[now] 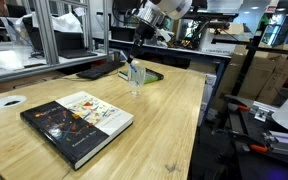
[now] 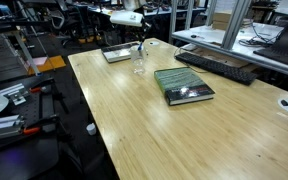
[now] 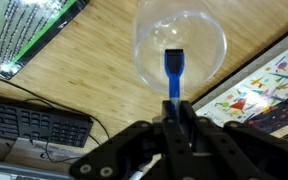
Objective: Put the marker into the glass.
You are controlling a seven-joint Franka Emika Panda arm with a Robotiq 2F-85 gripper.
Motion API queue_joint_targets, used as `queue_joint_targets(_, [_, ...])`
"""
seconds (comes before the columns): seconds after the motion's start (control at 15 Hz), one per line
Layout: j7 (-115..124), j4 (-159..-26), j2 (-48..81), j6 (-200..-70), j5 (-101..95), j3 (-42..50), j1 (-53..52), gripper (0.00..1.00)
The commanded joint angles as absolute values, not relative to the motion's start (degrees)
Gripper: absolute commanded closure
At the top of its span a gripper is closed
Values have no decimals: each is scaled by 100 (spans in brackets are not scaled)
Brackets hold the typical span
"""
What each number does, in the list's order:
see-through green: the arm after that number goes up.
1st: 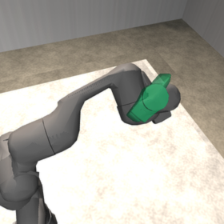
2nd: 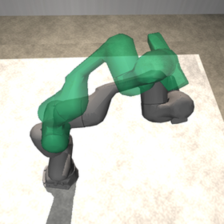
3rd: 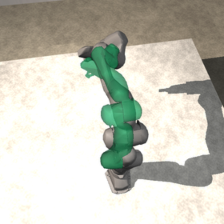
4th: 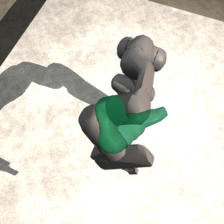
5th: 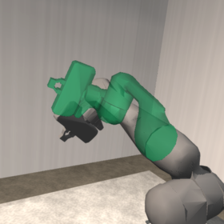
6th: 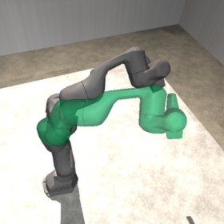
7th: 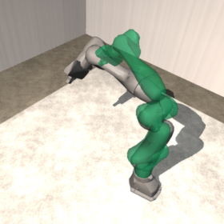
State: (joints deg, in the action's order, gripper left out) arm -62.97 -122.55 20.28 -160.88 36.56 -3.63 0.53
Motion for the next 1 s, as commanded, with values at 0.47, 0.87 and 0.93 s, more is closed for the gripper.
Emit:
queue_joint_targets(0.47, [-6310,-12281,2022,-16091,3668,-374,56,57])
queue_joint_targets(0.87, [-6305,-12337,2012,-16108,3680,-376,47,15])
queue_joint_targets(0.93, [-6262,-12337,2004,-16056,3673,-365,42,9])
